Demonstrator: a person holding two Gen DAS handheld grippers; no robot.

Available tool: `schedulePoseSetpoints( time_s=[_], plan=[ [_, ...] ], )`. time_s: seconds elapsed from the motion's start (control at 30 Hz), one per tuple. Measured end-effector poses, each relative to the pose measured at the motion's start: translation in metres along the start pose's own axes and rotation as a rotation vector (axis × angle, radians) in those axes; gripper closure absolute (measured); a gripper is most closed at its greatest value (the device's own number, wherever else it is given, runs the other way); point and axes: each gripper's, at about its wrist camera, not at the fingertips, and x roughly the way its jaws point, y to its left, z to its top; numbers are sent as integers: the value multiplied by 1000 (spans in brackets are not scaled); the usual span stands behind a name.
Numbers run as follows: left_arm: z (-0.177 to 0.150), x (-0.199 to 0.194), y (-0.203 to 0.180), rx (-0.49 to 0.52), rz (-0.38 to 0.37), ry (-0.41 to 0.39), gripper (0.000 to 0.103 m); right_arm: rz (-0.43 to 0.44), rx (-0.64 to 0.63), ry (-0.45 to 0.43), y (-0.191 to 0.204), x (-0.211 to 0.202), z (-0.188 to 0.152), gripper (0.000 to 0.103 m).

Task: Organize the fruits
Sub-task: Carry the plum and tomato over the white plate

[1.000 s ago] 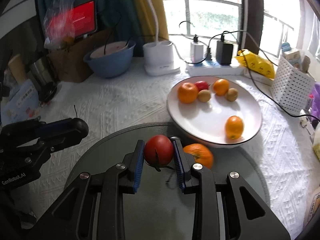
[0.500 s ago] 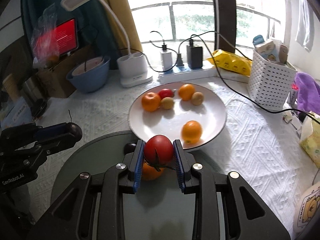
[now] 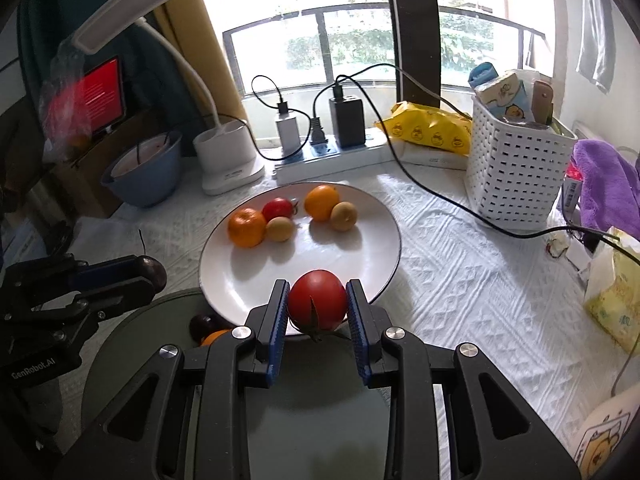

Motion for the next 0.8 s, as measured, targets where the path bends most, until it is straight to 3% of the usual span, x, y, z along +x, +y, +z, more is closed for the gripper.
schedulePoseSetpoints(
  time_s=[0.8],
  plan=[
    [21,68,19,-21,-17,67,77,-15,11,44,-26,60,26,72]
  ],
)
